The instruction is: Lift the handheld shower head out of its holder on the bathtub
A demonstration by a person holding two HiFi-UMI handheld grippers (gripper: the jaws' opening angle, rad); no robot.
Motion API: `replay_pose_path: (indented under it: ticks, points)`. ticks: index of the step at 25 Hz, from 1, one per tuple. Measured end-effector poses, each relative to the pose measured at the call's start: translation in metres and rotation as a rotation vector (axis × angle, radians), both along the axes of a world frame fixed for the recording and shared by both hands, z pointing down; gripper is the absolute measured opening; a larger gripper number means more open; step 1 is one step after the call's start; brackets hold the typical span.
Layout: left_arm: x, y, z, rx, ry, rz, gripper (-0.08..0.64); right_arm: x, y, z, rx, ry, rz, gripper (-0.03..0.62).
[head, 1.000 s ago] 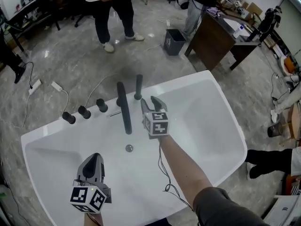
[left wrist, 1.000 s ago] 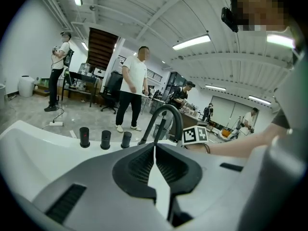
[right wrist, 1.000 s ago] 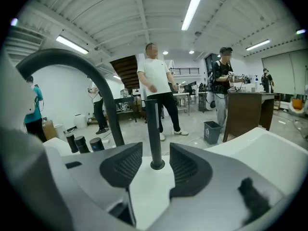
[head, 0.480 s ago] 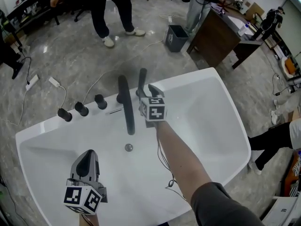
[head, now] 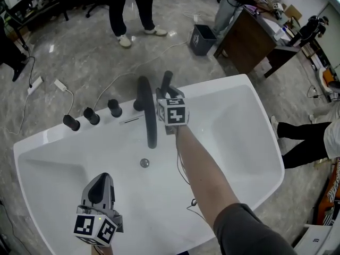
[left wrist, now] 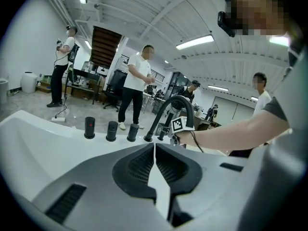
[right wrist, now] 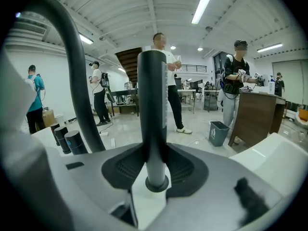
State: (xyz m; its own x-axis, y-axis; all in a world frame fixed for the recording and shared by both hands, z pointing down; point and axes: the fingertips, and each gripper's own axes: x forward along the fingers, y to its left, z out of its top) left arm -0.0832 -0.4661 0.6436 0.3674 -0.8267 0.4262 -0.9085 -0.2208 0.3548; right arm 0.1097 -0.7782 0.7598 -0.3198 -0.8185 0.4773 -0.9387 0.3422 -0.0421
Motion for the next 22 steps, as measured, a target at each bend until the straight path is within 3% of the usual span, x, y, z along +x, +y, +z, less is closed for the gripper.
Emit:
replay_pose_path:
  ticks: [7, 17, 22]
  points:
    - [-0.011, 0.007, -0.03, 0.017, -0.013, -0.018, 0.021, 0.024, 0.027, -0.026, 0.024, -0.087, 0.02, 0.141]
    - [-0.006, 0.036, -0.086, 0.04, -0.024, -0.051, 0.021, 0.042, 0.082, -0.127, 0.156, -0.108, -0.018, 0.14]
    - [0.004, 0.05, -0.11, 0.055, -0.028, -0.059, 0.021, 0.052, 0.119, -0.177, 0.225, -0.127, -0.088, 0.14]
